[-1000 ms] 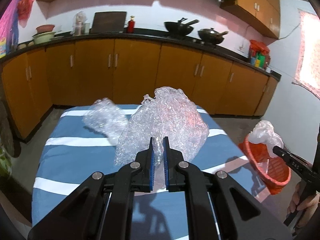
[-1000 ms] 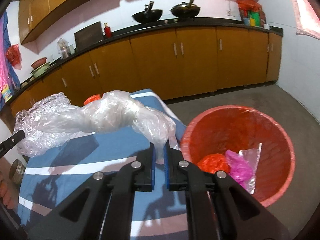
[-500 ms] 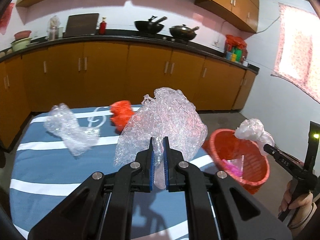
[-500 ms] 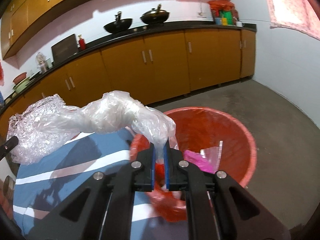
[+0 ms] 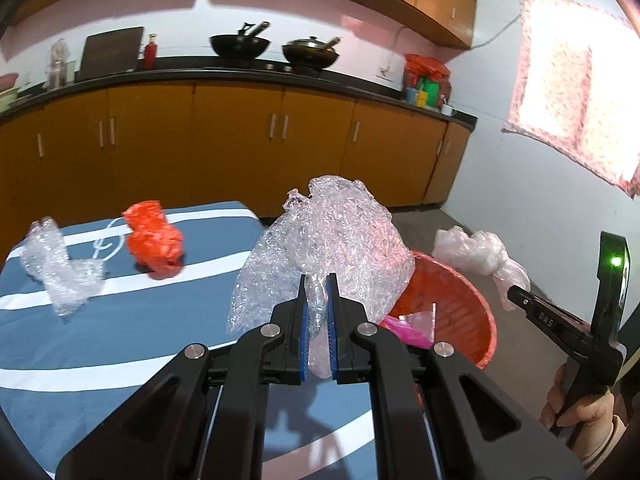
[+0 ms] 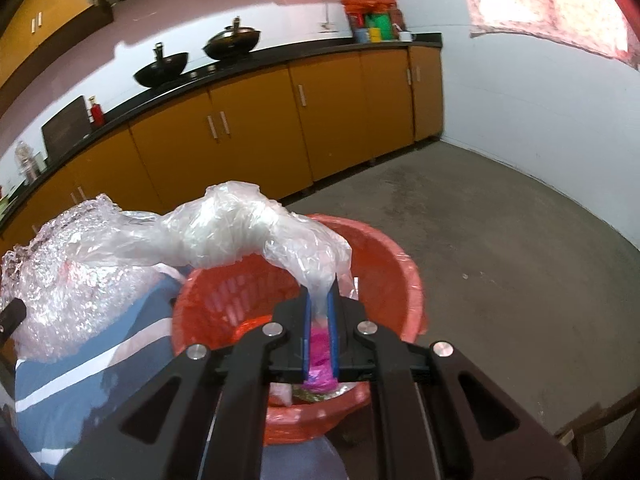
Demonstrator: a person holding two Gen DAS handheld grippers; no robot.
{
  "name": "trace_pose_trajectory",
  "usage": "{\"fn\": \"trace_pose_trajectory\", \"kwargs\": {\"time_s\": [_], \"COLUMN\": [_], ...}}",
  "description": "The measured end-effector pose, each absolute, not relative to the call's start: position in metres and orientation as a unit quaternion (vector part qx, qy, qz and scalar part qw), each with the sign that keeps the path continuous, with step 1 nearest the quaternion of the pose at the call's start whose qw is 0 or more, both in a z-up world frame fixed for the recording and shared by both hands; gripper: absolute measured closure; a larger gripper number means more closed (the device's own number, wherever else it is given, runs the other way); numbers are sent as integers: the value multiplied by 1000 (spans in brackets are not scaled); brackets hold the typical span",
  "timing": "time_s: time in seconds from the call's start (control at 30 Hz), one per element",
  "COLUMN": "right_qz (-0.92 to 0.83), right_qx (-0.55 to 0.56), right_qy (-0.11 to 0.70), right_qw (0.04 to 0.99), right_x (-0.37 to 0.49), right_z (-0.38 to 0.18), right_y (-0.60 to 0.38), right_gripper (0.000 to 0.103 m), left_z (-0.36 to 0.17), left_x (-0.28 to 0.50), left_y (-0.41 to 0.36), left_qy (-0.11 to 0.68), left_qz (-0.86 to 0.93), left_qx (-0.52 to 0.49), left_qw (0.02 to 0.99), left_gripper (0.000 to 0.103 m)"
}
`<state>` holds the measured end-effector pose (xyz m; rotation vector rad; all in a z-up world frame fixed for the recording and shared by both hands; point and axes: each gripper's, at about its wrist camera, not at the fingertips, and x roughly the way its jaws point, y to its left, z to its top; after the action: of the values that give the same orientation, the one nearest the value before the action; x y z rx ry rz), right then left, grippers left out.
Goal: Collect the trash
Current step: 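Carry both bags over the wastebasket and open both tools to drop them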
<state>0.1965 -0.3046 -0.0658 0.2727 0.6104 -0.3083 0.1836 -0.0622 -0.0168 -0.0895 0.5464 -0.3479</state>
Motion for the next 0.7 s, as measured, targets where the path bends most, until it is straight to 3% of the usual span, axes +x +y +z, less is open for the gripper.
{"fn": "trace_pose_trajectory", "kwargs": {"time_s": [0.7], "right_qz": [-200], "right_qx": [161], "right_qy": [308], "right_qw": [916], "right_x": [214], "right_z": [-74], "right_y": [-333], "right_gripper": [94], "left_z": [-39], "left_x": [203], "left_y": [-138], "left_qy": [276], "left_qz": [-215], "left_qx": [-13], "left_qw": [937], "left_gripper": [96]}}
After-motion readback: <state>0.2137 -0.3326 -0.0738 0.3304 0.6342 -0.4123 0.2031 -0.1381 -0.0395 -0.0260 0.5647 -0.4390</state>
